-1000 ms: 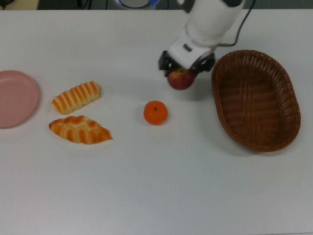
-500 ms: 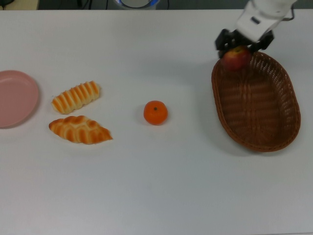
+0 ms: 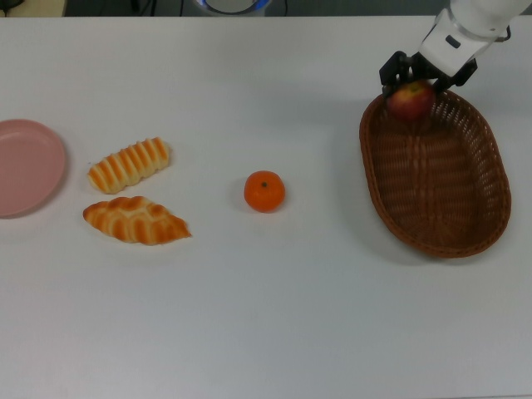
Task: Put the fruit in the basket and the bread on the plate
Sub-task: 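Lift the apple and carry it over the wicker basket, then open the gripper to drop the apple into the basket, then move the open gripper over the braided bread roll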
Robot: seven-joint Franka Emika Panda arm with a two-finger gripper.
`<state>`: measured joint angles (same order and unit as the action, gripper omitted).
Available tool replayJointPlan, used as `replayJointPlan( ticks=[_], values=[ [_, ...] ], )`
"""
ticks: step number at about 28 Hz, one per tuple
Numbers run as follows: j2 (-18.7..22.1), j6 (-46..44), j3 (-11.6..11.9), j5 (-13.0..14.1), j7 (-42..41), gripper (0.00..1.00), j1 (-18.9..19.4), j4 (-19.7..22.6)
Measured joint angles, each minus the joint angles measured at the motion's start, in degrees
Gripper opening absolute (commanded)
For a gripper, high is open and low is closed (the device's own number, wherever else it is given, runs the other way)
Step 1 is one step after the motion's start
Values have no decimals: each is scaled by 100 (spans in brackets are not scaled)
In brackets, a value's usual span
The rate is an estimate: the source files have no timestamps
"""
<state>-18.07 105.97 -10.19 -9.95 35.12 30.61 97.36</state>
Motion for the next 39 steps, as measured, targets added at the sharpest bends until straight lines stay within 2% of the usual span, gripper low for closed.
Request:
replayJointPlan(
  ticks=[4, 9, 14, 18, 27, 32, 36, 39],
  values=[
    [-42, -2, -2, -192, 200, 100, 20, -46],
    [-44, -84, 10, -224, 374, 100, 29, -91],
    [-34, -128, 282, -227, 619, 100, -73, -186],
    [-37, -129, 487, -226, 529, 100, -428, -236],
    [-39, 7, 536, -241, 139, 100, -1361, -266],
    [-40, 237, 555, -253, -36, 100, -2071, -273],
    [-43, 377, 567, -211, 34, 100, -2690, -278],
    [-43, 392, 571, -127, 543, 100, -3058, -280]
  ],
)
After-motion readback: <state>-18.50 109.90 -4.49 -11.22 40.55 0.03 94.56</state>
